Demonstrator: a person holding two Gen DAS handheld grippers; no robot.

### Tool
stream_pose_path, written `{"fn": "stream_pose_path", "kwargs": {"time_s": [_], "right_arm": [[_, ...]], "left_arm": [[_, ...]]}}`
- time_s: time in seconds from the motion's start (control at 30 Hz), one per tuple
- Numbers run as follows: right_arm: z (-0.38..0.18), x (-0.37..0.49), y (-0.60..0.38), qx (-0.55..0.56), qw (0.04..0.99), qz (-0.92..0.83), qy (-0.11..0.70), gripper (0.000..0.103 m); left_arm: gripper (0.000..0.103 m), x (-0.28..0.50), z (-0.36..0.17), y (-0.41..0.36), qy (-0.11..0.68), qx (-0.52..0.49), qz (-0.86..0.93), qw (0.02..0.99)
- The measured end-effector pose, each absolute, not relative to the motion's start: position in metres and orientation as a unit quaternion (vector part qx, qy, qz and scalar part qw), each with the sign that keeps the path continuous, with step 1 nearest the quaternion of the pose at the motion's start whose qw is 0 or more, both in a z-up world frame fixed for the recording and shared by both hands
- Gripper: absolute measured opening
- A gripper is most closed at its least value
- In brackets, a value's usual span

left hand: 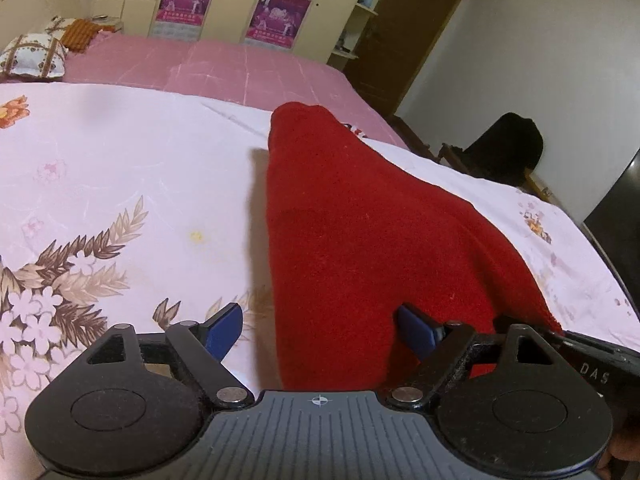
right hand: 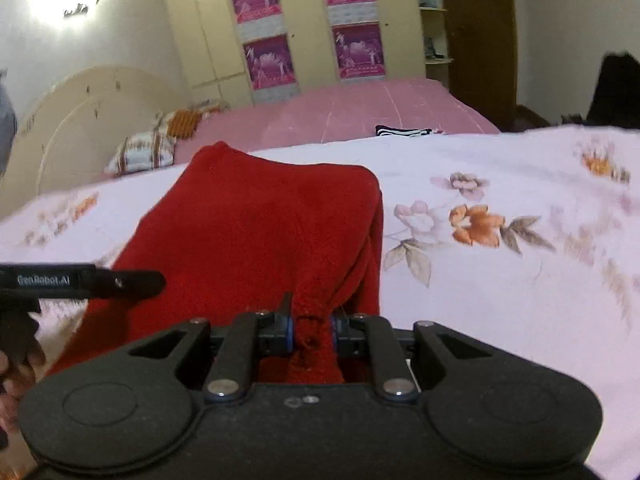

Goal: Fold small clothes

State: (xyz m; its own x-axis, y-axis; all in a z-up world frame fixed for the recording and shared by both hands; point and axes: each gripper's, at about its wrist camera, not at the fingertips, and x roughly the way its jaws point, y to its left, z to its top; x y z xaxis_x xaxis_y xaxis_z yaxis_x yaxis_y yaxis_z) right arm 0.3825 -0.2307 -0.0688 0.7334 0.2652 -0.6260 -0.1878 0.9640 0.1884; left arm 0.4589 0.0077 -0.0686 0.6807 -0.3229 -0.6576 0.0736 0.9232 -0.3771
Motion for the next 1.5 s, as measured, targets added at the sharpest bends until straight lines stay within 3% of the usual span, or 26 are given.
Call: {"fn": "stream_pose_path", "kwargs": {"time_s": [0.2,0.33,0.43,0.6,0.67,0.9,1.17,1.3,1.43,1.5], "right_arm": [[-0.070,0.384,-0.239,0.101,0.921,0.125,0.355,0.019],[-0.048,0.380,-0.246,0.073,0.934,0.121,0.328,0.041],[-0.031,0.385,-0.246,0.041,0.954,0.115,0.274,0.023],[-0.035,0.424,-0.210,-0.026,0.950,0.145,0.276,0.022],[-0.053,0.441,-0.201,-0.070,0.936,0.138,0.317,0.017],[-0.063,0.453,-0.217,-0.080,0.931,0.099,0.342,0.020],[-0.039,0.384,-0.201,-0.079,0.936,0.176,0.295,0.029],[-0.062,0.375,-0.188,-0.147,0.924,0.158,0.314,0.028],[-0.052,0.374,-0.208,-0.111,0.927,0.135,0.333,0.024],[-0.042,0.362,-0.212,-0.101,0.931,0.137,0.323,0.028]], "left_arm": [[0.086,0.458,-0.055,0.014,0.385,-0.148,-0.114,0.904],[0.086,0.470,-0.030,0.035,0.328,-0.161,-0.107,0.925],[0.085,0.498,-0.020,0.029,0.321,-0.117,-0.091,0.936],[0.086,0.545,-0.043,0.013,0.377,-0.060,-0.068,0.922],[0.086,0.550,-0.056,0.010,0.383,-0.049,-0.070,0.920],[0.086,0.530,-0.037,0.017,0.366,-0.064,-0.066,0.926],[0.086,0.471,-0.047,0.004,0.364,-0.067,-0.098,0.924],[0.087,0.463,-0.045,0.006,0.363,-0.056,-0.086,0.926],[0.086,0.444,-0.028,0.005,0.353,-0.026,-0.080,0.932],[0.086,0.432,-0.024,0.006,0.351,-0.029,-0.085,0.932]]}}
